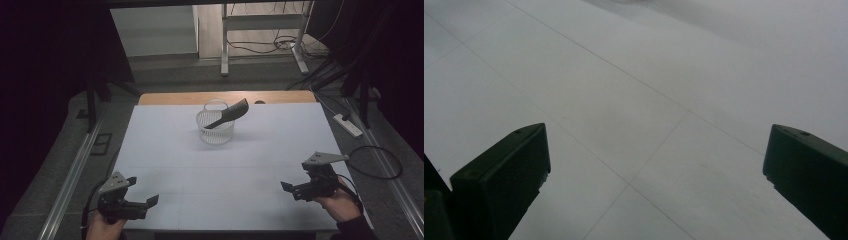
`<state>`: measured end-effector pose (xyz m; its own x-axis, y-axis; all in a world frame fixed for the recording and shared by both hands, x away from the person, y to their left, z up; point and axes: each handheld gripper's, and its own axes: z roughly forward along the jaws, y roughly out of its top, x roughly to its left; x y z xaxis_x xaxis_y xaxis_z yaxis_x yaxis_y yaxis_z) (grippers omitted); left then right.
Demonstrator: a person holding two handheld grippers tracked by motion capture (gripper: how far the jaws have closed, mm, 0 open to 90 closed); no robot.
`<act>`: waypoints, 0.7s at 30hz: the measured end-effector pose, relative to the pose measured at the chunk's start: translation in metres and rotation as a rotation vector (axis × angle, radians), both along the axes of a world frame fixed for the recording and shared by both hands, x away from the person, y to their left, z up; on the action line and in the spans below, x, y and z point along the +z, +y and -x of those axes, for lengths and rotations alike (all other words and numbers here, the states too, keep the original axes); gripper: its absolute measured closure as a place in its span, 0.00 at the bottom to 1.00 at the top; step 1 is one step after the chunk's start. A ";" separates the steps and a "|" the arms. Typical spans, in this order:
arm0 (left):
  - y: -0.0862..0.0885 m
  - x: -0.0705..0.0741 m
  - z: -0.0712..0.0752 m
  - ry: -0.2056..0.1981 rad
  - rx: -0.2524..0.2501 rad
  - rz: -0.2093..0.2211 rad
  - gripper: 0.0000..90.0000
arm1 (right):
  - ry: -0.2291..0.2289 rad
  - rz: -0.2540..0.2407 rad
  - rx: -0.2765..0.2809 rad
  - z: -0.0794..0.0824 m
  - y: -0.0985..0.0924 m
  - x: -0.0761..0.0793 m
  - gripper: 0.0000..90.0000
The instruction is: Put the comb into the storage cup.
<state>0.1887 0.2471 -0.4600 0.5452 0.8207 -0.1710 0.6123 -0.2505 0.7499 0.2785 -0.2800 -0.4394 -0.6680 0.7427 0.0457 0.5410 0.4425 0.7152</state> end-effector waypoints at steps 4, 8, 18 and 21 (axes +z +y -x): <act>0.001 0.000 0.000 0.001 0.003 0.000 0.01 | -0.002 -0.004 -0.013 0.004 -0.006 0.000 0.00; 0.001 0.000 0.000 -0.001 0.006 -0.004 0.01 | -0.003 -0.004 -0.026 0.008 -0.012 0.000 0.00; 0.001 0.000 0.000 -0.001 0.011 -0.007 0.01 | -0.008 0.002 -0.062 0.017 -0.023 0.000 0.00; 0.001 0.000 0.000 -0.001 0.013 -0.008 0.01 | -0.006 0.000 -0.074 0.020 -0.026 -0.001 0.00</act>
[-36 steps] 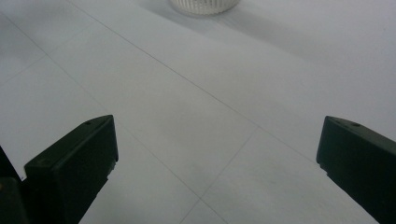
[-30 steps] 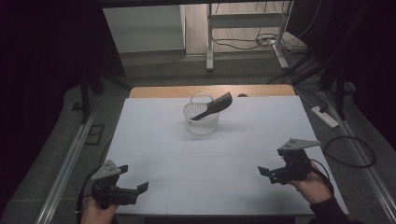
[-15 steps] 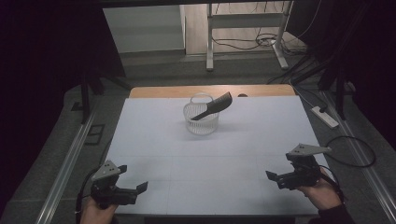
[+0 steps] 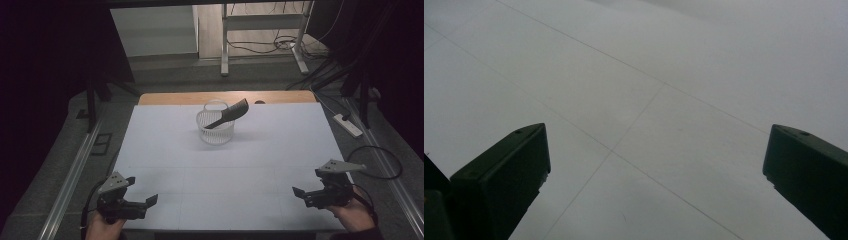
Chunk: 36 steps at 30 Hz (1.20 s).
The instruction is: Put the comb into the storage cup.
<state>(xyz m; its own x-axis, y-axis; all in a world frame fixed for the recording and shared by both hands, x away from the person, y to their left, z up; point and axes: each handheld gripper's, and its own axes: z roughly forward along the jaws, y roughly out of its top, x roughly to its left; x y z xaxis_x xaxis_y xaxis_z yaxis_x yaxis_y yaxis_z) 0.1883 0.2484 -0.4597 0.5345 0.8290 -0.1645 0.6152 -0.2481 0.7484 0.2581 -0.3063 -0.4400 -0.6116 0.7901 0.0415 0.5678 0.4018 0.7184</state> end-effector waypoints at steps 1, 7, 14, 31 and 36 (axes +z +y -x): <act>0.000 0.000 0.000 0.000 0.001 -0.002 0.01 | 0.000 0.000 -0.005 0.001 -0.001 0.000 0.00; 0.000 0.000 0.000 0.001 0.002 -0.002 0.01 | -0.003 -0.001 -0.027 0.007 -0.007 0.000 0.00; 0.001 0.000 0.000 0.001 0.010 -0.009 0.01 | -0.011 0.001 -0.055 0.014 -0.015 -0.001 0.00; 0.002 0.000 0.000 0.008 0.017 -0.014 0.01 | -0.008 0.019 -0.122 0.028 -0.031 -0.002 0.00; 0.002 0.000 0.000 0.011 0.019 -0.016 0.01 | -0.001 0.068 -0.134 0.031 -0.030 -0.002 0.00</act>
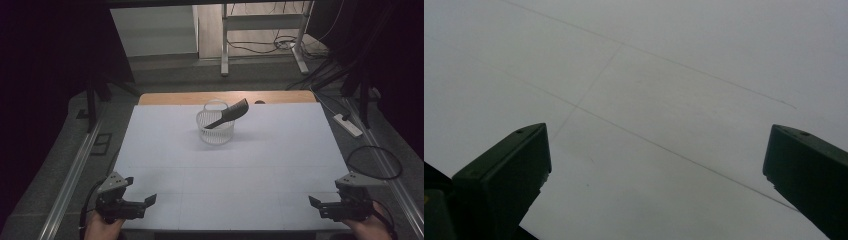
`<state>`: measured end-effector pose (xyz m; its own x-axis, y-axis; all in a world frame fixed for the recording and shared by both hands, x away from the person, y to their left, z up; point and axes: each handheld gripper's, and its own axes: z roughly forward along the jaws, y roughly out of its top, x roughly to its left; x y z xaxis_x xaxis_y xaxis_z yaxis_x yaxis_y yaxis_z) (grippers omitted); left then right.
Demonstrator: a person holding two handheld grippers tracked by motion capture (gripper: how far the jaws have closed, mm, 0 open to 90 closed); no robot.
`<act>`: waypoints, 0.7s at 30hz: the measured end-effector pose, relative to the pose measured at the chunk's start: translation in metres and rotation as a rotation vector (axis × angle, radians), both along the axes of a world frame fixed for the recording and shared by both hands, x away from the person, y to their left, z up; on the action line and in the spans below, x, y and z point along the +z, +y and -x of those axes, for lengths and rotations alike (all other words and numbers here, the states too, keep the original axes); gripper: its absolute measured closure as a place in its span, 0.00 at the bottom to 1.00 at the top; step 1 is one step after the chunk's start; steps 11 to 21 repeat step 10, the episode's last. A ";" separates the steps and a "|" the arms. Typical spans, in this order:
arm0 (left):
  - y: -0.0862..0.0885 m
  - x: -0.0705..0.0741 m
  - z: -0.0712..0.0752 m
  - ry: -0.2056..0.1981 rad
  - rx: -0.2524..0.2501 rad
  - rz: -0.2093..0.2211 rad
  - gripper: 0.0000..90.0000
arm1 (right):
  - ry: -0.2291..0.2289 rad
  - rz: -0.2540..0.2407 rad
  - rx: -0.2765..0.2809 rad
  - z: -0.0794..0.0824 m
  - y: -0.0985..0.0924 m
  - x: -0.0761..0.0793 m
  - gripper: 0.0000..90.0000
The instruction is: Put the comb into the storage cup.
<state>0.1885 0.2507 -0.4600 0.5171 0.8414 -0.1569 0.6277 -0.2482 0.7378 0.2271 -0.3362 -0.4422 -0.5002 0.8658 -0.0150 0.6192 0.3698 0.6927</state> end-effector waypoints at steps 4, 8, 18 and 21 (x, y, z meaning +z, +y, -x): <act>0.000 0.000 0.000 0.003 0.001 0.005 0.01 | 0.019 0.064 -0.003 0.002 0.003 -0.002 0.00; 0.000 0.000 0.000 0.004 0.000 0.005 0.01 | 0.028 0.090 -0.005 0.003 0.004 -0.002 0.00; 0.000 0.000 -0.001 0.005 -0.002 0.007 0.01 | 0.027 0.095 -0.008 0.003 0.004 -0.003 0.00; 0.000 0.000 -0.001 0.005 -0.002 0.007 0.01 | 0.027 0.095 -0.008 0.003 0.004 -0.003 0.00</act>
